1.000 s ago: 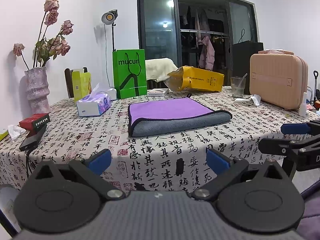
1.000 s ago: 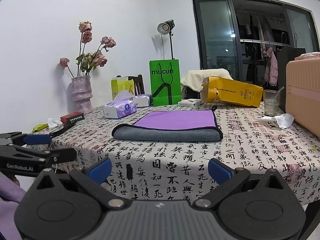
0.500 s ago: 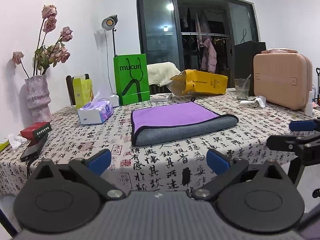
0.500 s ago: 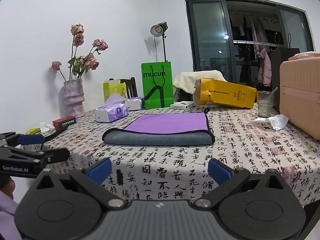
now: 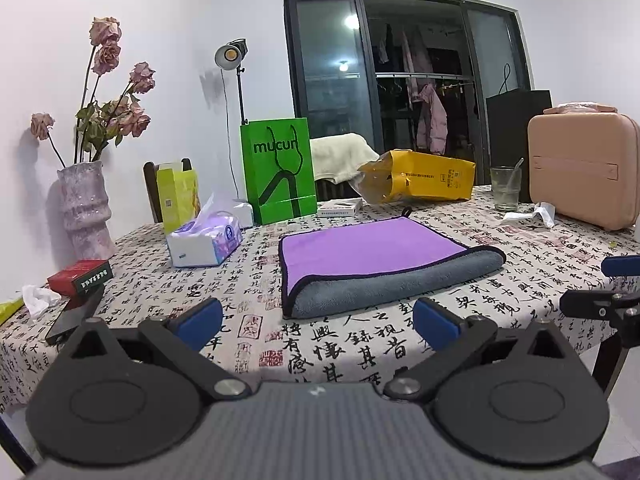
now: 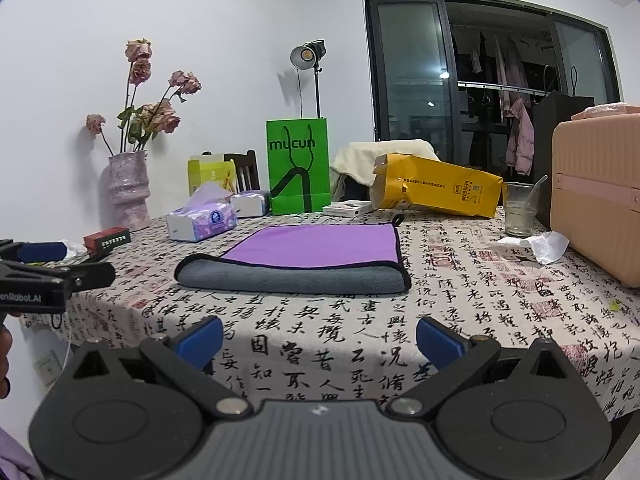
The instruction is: Fold towel
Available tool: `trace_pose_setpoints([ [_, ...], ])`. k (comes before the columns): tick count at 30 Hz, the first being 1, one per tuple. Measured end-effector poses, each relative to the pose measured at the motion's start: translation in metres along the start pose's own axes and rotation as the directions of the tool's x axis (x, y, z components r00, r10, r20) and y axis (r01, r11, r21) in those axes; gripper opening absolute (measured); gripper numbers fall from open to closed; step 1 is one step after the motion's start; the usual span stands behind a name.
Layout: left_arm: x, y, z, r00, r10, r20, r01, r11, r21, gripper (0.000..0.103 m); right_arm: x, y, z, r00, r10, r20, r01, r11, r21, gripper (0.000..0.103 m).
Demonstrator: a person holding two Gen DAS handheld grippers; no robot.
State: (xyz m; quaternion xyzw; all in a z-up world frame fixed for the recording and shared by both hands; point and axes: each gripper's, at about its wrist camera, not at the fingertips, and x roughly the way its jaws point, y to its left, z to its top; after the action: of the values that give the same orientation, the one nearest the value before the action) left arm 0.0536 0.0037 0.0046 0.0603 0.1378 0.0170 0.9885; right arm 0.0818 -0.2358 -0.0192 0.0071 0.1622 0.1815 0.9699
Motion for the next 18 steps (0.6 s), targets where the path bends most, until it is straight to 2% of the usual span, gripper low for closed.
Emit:
trace_pose_setpoints([
  [18, 0.066, 0.012, 0.019, 0.998, 0.011, -0.054, -0.012, 1.000, -0.009, 0.103, 0.063, -0.024, 0.027, 0.999, -0.041, -0.007, 0.041, 0.999, -0.015, 0.103],
])
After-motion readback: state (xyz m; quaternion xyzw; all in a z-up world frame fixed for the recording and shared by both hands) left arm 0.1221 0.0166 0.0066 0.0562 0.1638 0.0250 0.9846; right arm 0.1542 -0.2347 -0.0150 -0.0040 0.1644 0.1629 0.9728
